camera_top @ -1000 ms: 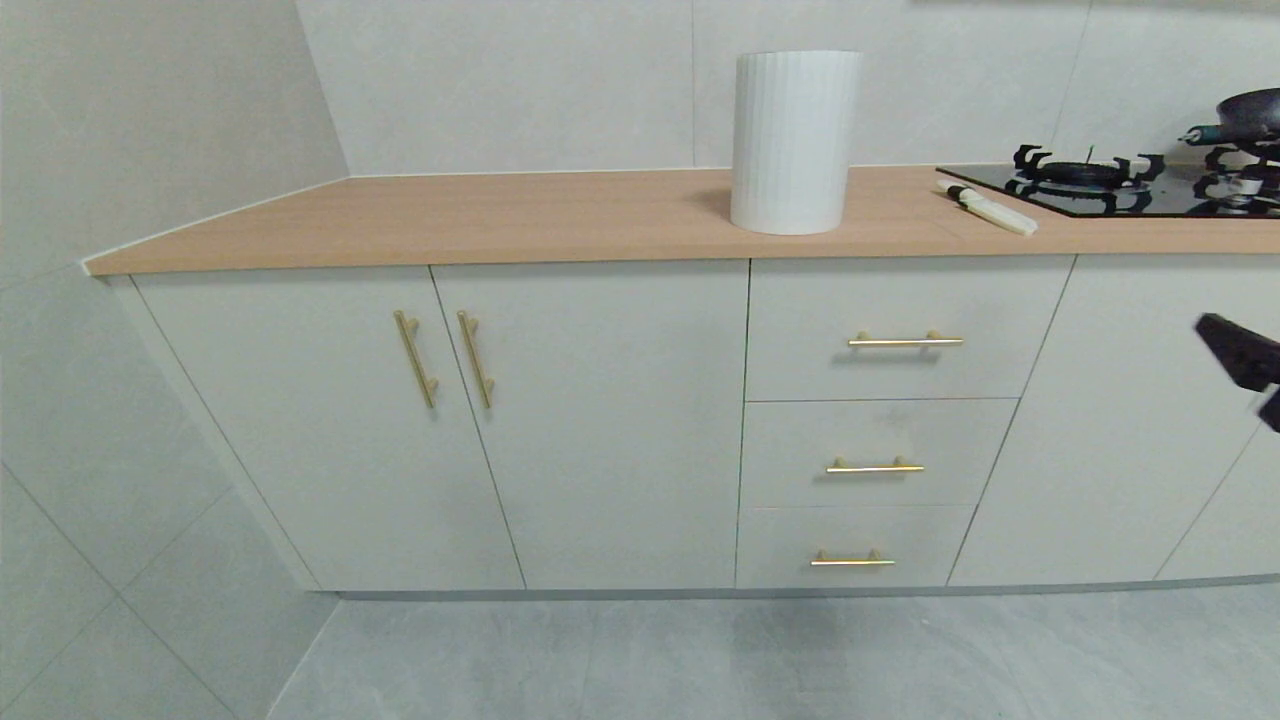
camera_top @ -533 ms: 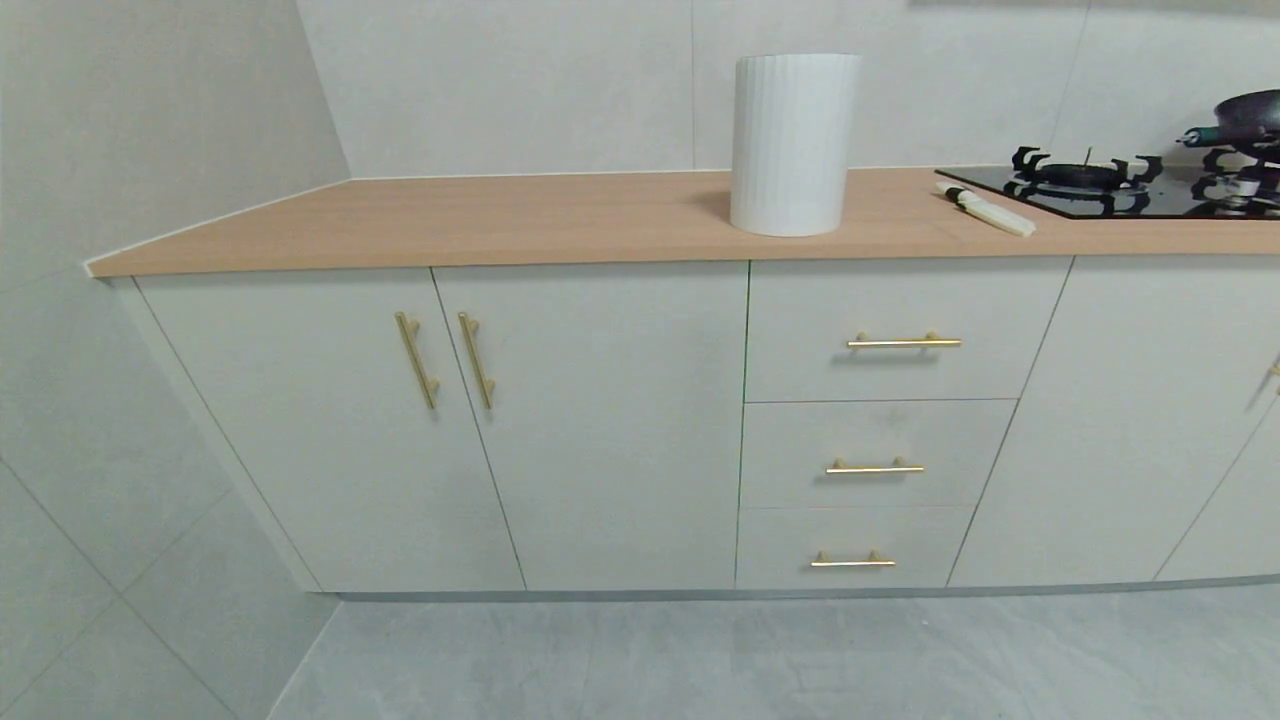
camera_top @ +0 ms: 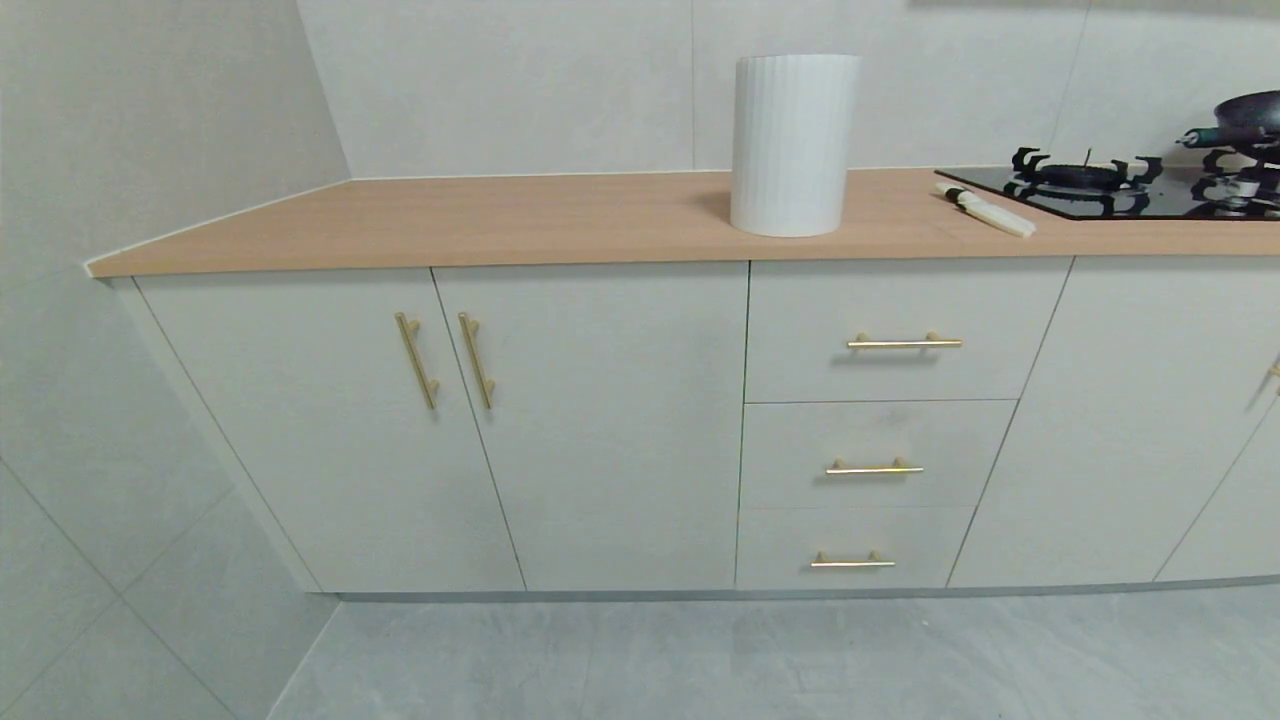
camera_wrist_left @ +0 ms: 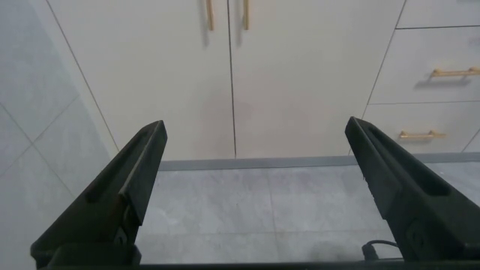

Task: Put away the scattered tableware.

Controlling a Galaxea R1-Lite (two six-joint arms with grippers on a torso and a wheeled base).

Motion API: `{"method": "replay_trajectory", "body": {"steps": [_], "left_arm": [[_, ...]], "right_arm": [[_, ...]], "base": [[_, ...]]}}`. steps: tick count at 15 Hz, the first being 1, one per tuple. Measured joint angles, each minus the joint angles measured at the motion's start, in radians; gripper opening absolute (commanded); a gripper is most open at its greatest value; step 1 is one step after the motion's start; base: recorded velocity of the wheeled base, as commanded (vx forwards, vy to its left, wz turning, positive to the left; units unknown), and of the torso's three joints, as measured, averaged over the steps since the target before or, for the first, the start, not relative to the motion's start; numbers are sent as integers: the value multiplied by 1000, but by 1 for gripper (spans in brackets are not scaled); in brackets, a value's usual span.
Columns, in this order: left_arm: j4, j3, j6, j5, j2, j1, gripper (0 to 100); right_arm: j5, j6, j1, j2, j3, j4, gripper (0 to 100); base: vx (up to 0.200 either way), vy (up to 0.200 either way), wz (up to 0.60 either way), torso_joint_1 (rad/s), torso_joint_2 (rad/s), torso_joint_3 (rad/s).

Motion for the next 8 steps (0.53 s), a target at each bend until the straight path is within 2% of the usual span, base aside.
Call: {"method": "replay_trajectory", "body": {"steps": [2,5,8], "left_arm": [[0,0,0,0,0,0,100],[0,0,0,0,0,0,100],[0,0,0,0,0,0,100]], "right_arm": [[88,10,-2,-12,87,-32,100],[209,11,-2,-18,236,-164,100],[268,43,-2,-20,304,-165,100]], "base": [[0,0,0,0,0,0],[0,0,0,0,0,0],[0,0,0,0,0,0]]}}
